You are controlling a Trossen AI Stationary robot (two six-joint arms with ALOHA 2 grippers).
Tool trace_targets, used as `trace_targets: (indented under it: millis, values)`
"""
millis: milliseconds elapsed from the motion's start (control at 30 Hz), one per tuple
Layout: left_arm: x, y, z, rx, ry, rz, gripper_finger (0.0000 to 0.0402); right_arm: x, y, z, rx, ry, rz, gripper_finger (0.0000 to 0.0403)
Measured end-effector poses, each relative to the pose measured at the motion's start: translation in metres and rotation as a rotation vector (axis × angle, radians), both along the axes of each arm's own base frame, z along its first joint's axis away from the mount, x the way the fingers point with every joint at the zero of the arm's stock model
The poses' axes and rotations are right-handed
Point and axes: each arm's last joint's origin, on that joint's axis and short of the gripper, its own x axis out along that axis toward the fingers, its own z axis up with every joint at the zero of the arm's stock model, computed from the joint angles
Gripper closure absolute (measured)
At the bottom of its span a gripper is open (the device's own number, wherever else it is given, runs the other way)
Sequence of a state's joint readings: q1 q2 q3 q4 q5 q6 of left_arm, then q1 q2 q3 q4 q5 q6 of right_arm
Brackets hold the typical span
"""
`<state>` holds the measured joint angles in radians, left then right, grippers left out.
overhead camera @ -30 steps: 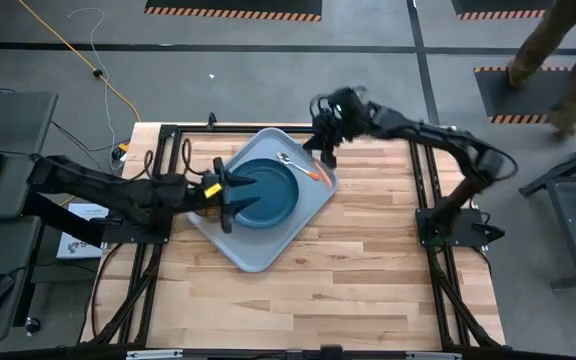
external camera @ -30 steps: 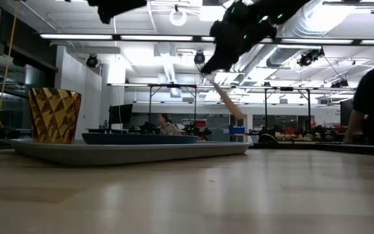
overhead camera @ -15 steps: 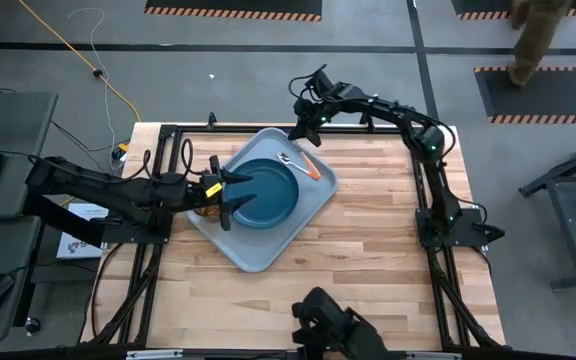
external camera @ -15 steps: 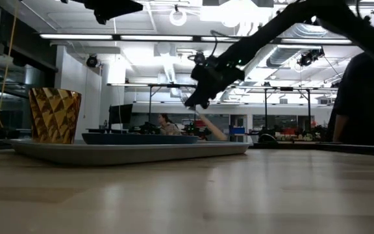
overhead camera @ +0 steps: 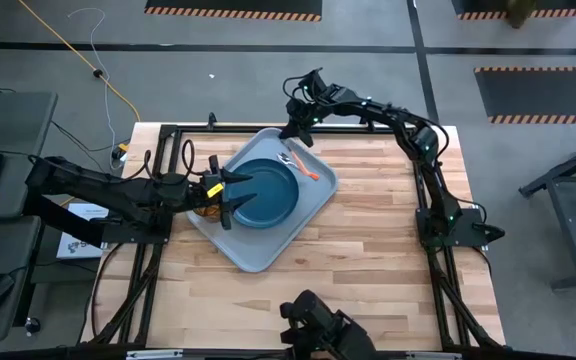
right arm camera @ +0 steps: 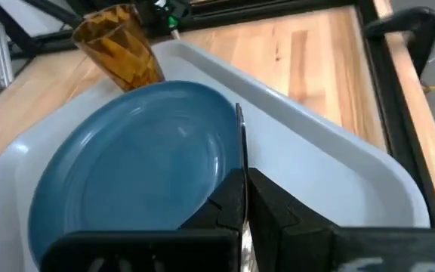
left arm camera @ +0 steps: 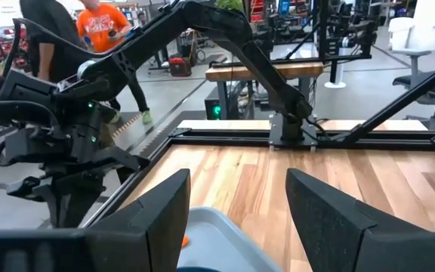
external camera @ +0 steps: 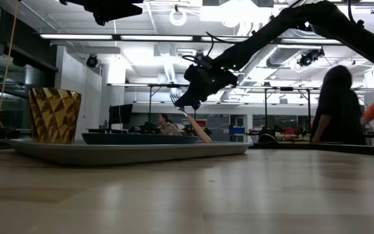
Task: Pick and place plate/cup/fork/spoon on tray
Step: Put the fork on the tray
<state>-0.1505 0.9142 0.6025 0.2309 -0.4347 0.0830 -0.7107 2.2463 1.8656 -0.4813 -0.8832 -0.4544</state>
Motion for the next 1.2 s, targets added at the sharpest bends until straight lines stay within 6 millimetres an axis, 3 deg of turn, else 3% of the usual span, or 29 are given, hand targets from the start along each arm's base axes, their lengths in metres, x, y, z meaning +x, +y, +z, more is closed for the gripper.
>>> trace_targets:
  millis: [300,800,1033,1200]
  values:
    - [0.0,0.0,0.0,0.001,0.002,0.007,0.0195,0.021,0.014,0.006,-0.16,-0.059,0.008,0.0403]
    - [-0.001,0.002,-0.003,0.012,0.028,0.077,0.0195,0.032,0.009,0.018,-0.283,-0.169,-0.079,0.0403]
    - [-0.001,0.002,-0.003,0.012,0.028,0.077,0.0195,0.045,0.005,0.001,-0.268,-0.225,-0.11,0.0403]
    - [-0.001,0.002,-0.003,0.012,0.03,0.076,0.0195,0.046,0.005,0.0,-0.268,-0.232,-0.109,0.0403]
